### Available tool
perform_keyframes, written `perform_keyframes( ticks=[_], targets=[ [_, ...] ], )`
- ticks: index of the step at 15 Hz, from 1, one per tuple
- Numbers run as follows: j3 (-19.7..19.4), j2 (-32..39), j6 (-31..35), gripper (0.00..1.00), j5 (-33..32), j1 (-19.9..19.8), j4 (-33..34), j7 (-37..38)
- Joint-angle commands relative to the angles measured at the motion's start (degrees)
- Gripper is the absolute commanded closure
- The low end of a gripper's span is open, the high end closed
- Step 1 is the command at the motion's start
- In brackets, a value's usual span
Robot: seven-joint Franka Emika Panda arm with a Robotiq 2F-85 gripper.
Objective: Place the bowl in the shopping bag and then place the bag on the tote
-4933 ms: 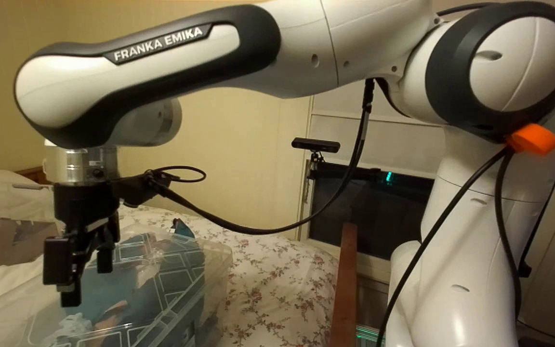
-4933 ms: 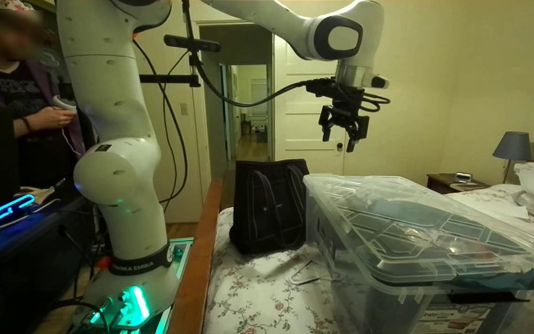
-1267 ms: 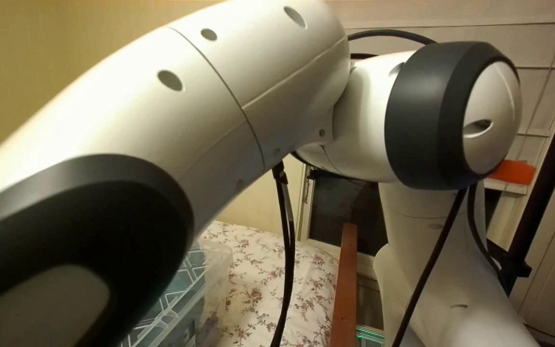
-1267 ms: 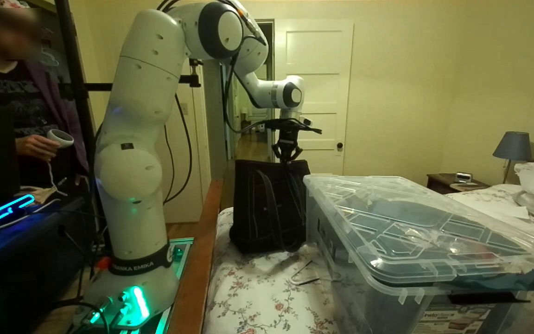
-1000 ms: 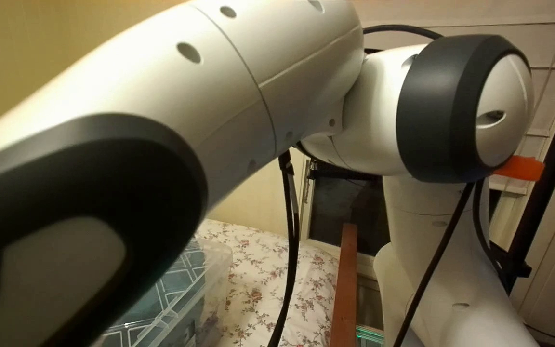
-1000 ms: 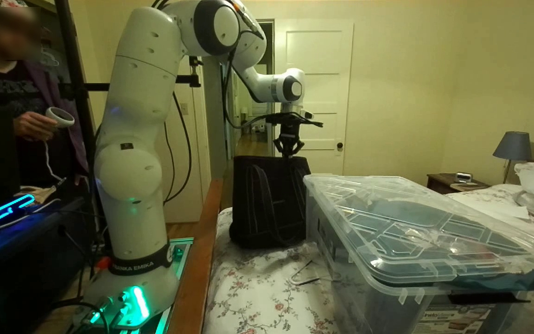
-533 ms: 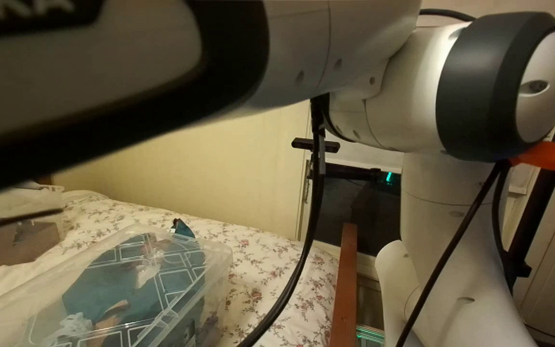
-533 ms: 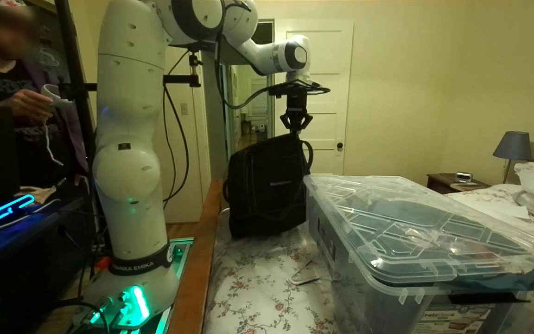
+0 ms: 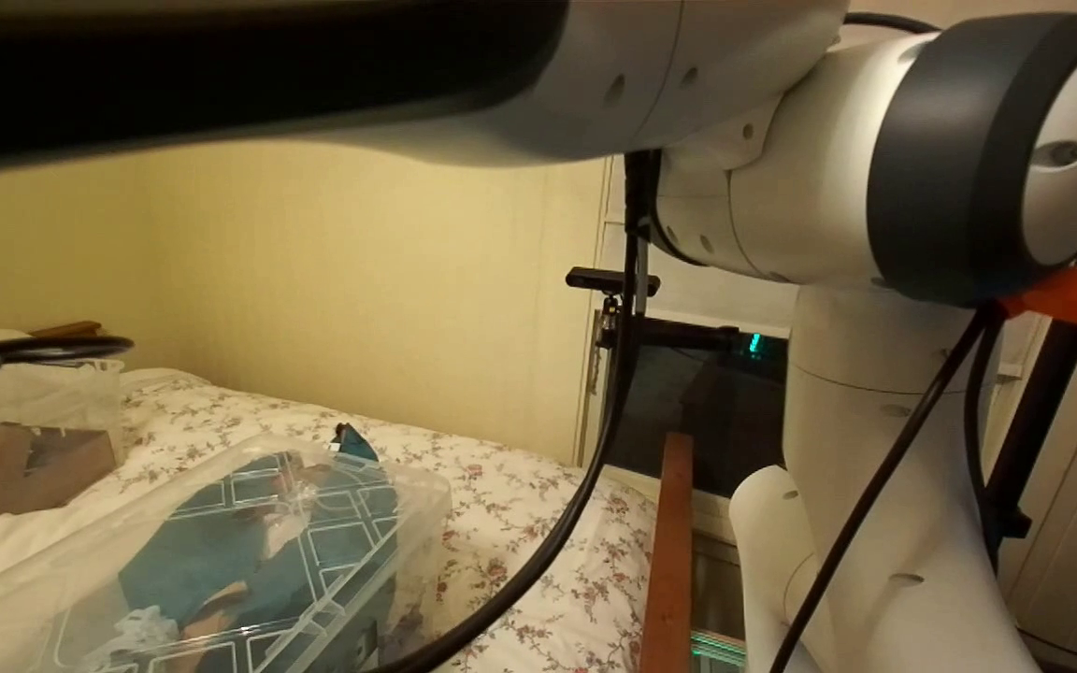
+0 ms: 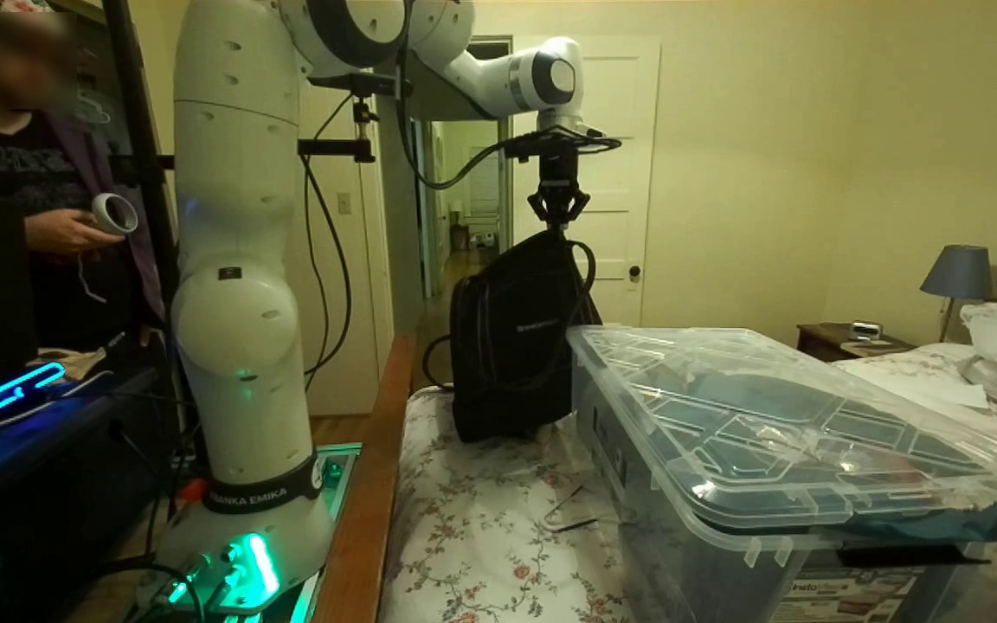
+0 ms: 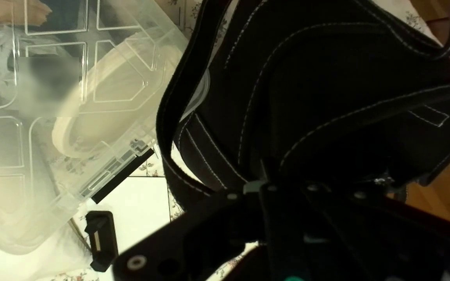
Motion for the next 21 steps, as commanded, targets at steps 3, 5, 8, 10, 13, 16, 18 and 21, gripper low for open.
perform_keyframes(
  ticks=[3,5,8,10,13,16,18,21],
  targets=[
    [-0.1,0.9,-1.6,0.99,3.3,-0.6,6.6,2.4],
    [-0.1,1.1,-1.9,0.99,6.4,-1.1,9.3,3.4],
    [-0.4,1.0,-1.4,0.99,11.3,-2.0,13.2,5.2],
    [-0.7,0.9,-1.0,0.99,12.3,-2.2,15.4,6.5],
    [-0.9,1.1,-0.5,0.99,14.4,-2.6,19.0,7.9],
    [-1.0,1.3,-0.4,0.99,15.4,-2.6,22.8,9.6],
    [-1.1,1.5,0.4,0.99,16.0,-2.7,24.9,10.9],
    [-1.2,1.3,2.6,0.99,15.1,-3.2,27.2,13.2]
  ],
)
